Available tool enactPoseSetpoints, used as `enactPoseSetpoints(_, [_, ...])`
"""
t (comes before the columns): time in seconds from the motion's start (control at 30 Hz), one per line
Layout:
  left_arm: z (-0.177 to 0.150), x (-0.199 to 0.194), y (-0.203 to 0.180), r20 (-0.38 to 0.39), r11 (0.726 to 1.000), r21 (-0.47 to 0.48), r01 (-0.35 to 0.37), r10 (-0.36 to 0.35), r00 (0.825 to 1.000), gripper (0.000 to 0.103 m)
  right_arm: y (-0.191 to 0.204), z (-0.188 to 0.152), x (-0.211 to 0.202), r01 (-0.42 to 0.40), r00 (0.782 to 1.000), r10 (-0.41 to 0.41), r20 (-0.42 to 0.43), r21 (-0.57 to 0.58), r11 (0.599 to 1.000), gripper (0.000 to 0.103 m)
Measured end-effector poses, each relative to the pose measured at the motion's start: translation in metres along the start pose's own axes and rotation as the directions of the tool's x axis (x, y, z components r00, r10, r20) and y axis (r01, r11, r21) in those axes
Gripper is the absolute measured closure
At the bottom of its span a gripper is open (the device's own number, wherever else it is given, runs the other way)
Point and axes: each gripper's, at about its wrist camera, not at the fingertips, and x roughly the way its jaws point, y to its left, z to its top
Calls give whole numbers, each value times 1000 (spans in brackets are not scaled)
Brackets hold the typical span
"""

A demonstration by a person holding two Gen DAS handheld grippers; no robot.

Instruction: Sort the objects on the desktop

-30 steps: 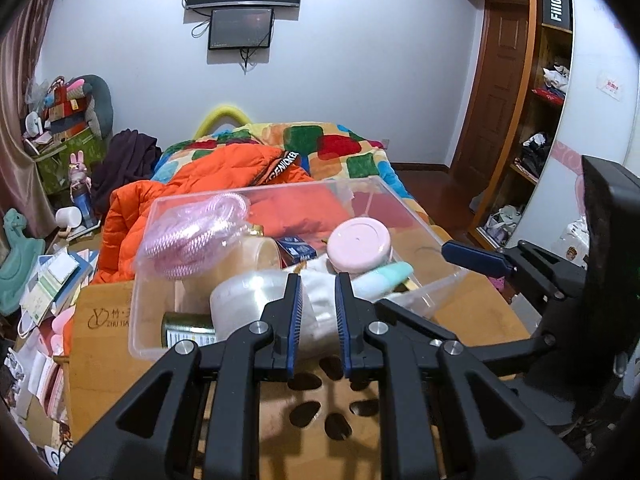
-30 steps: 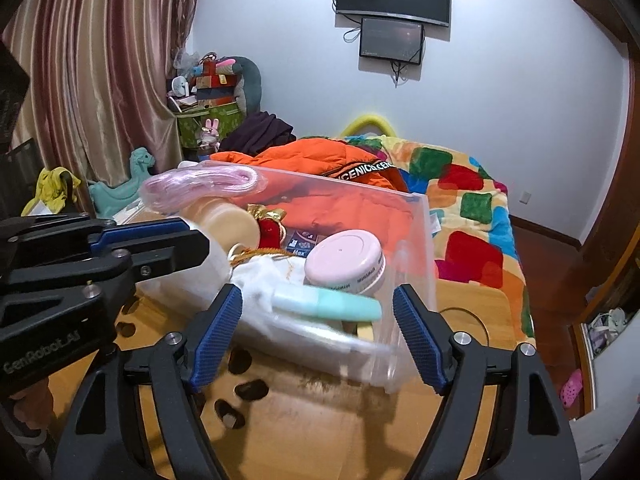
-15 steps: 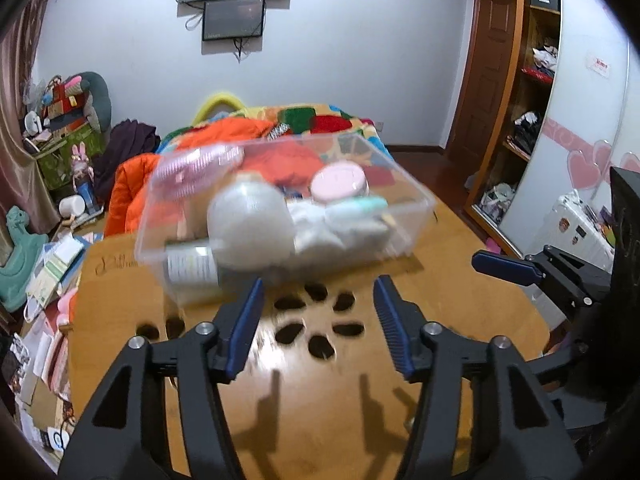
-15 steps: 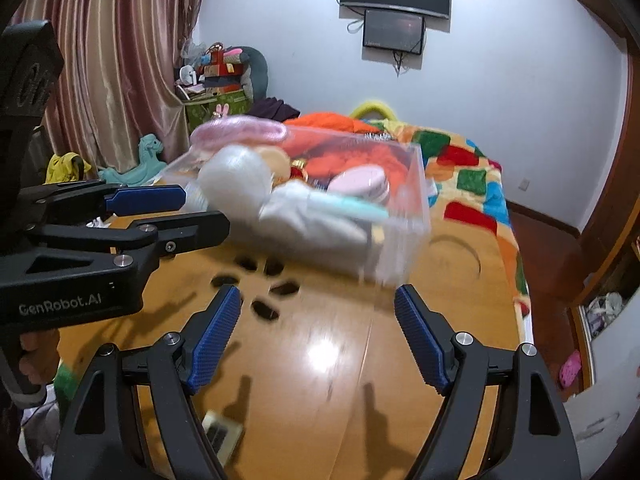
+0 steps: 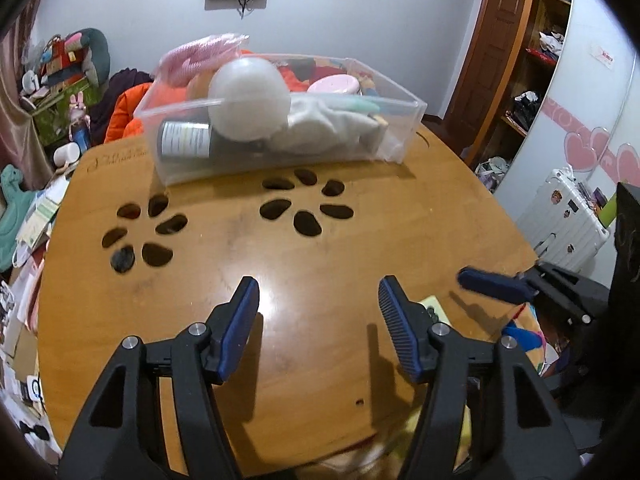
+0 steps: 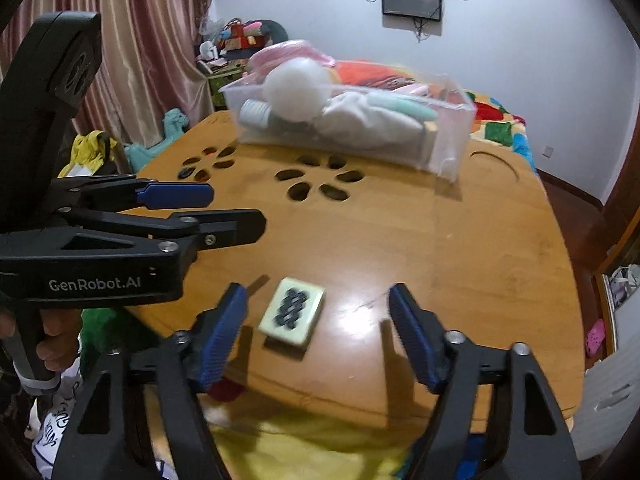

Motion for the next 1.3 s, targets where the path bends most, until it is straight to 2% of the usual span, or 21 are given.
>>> enactPoseSetpoints(0.07, [-3,-1,0,-3,1000,-3,9,-9,1000,42,5,-3,5,1,1000,-1,-12,-17,1000,65])
enactPoseSetpoints(0.1, [-5,-2,0,-4,1000,-3,12,-12,1000,42,7,-4,9,1,1000,-2,-27,-30,1000,68])
enactPoseSetpoints(0.17, [-6,-3,-1,-3,1000,-2,15,-15,1000,42,9,-5,10,16,1000,-17,-16,-40,999,81])
enactPoseSetpoints(0.4, [2,1,-1,3,1000,3,19,-19,1000,42,-4,1,10,22,1000,-22,-19,-17,1000,81])
enactPoseSetpoints(0.53, [13,2,0,20,1000,5,14,-14,1000,41,-24,17,6,35,999,-35,4,27,999,81])
enactPoseSetpoints(0.97, [78,5,16,165,998,-6,-56,56,985,42,-58,101,5,22,992,-26,124,31,999,81])
enactPoseSetpoints(1.17, [106,6,32,215,998,-27,-58,62,975,42,-63,136,25,6,989,-9,146,19,1000,81])
enactPoseSetpoints(1.3, [116,13,41,219,998,-51,-48,58,974,42,-62,154,49,-33,990,31,136,14,999,81])
